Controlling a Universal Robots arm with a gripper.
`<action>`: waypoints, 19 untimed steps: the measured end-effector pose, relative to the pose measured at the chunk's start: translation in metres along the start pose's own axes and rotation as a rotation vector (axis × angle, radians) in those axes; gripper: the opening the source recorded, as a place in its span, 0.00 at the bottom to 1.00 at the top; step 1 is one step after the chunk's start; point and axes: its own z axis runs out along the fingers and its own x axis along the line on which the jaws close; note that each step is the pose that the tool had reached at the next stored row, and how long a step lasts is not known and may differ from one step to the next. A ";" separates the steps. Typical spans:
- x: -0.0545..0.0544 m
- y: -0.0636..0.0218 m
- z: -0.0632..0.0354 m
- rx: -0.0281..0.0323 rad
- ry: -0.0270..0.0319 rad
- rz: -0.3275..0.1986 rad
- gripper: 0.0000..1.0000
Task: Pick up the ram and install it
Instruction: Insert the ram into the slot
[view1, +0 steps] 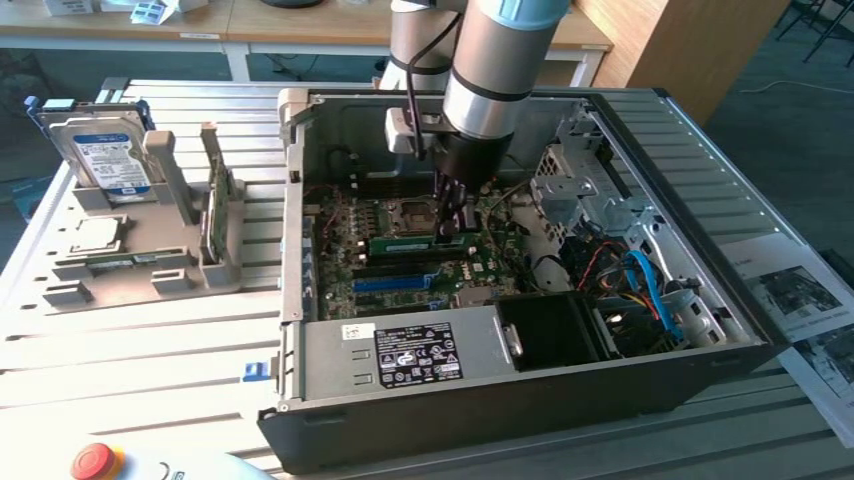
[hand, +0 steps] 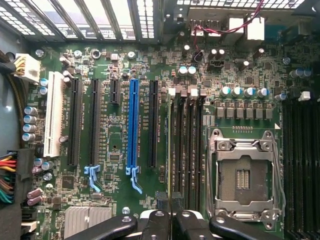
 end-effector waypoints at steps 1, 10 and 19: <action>0.000 0.0000 0.0001 -0.0001 0.0002 0.000 0.12; 0.000 -0.0001 0.0005 0.0001 -0.0007 0.008 0.12; 0.000 -0.0002 0.0026 0.0012 -0.0003 0.008 0.12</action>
